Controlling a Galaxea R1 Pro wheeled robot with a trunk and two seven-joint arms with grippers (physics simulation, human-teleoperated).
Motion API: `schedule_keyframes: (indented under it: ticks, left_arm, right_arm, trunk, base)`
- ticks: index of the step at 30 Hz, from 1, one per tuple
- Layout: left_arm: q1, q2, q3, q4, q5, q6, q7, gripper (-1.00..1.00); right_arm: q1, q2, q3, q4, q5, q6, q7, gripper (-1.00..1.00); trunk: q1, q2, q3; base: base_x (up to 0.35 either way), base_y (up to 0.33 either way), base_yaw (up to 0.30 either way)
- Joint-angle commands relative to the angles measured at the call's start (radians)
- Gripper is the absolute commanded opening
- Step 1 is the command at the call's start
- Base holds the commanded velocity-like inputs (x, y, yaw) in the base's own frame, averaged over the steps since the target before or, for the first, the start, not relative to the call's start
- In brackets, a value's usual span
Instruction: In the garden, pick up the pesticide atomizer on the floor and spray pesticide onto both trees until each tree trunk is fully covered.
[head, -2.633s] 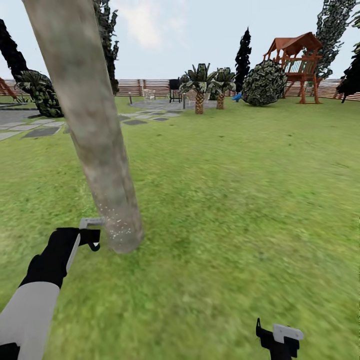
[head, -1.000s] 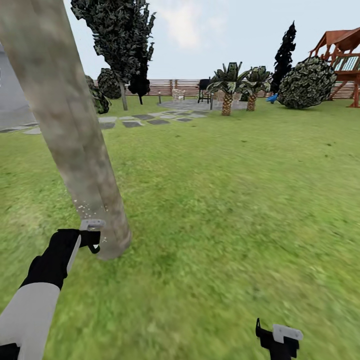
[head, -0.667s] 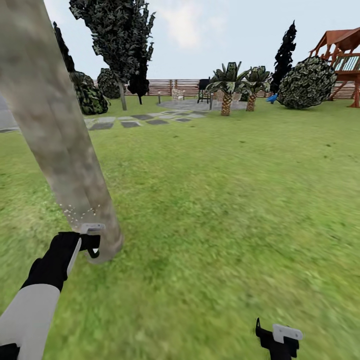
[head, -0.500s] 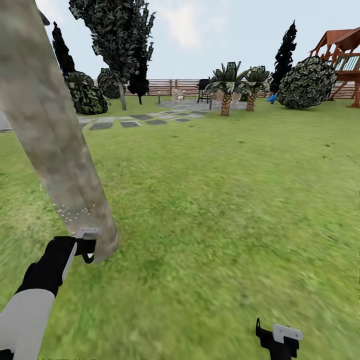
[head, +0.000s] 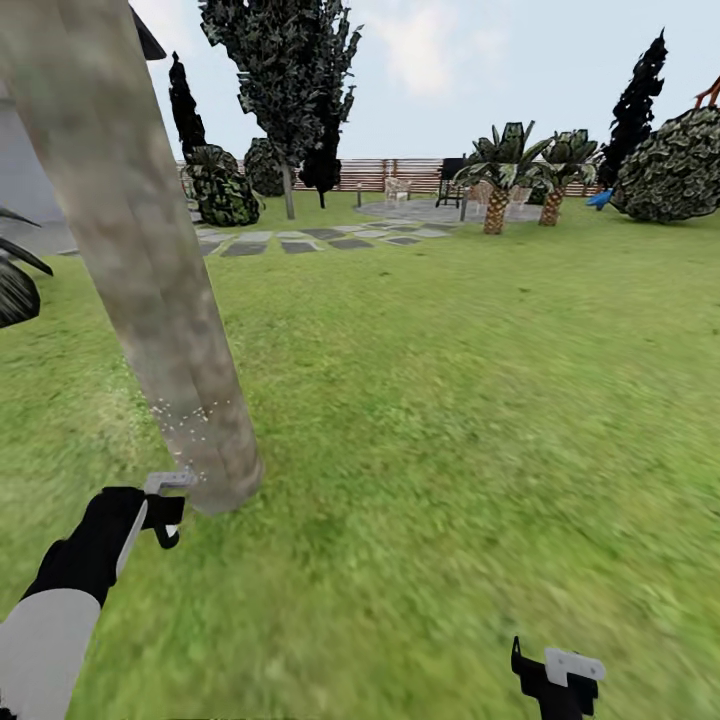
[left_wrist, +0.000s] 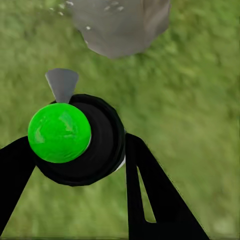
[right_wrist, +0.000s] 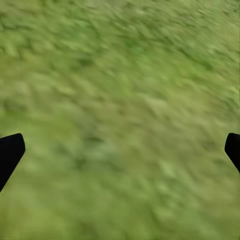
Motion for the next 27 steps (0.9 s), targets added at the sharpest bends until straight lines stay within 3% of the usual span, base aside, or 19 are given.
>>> schedule_keyframes:
  ticks: [1,14,20,27]
  left_arm:
    - [0.000,-0.001,0.000,0.009,-0.001,-0.001,0.000,-1.00]
    - [0.000,-0.007,-0.003,0.023,-0.002,-0.002,0.001,-1.00]
    - [0.000,-0.003,0.001,0.103,-0.002,-0.008,0.002,-1.00]
    - [0.000,-0.004,-0.001,0.113,-0.002,-0.008,0.002,-1.00]
  right_arm:
    - [0.000,0.000,0.000,0.000,0.000,0.000,0.000,1.00]
    - [0.000,0.000,0.000,0.000,0.000,0.000,0.000,1.00]
    - [0.000,0.001,0.000,0.000,0.000,0.001,0.000,1.00]
    - [0.000,0.001,0.000,0.000,0.000,0.000,0.000,1.00]
  trunk:
    - [0.000,0.000,0.000]
    - [0.000,0.000,0.000]
    - [0.000,0.000,0.000]
    - [0.000,0.000,0.000]
  base:
    - [0.086,0.000,0.082]
    - [0.178,-0.175,0.014]
    - [0.013,-0.273,0.250]
    - [0.189,-0.226,0.155]
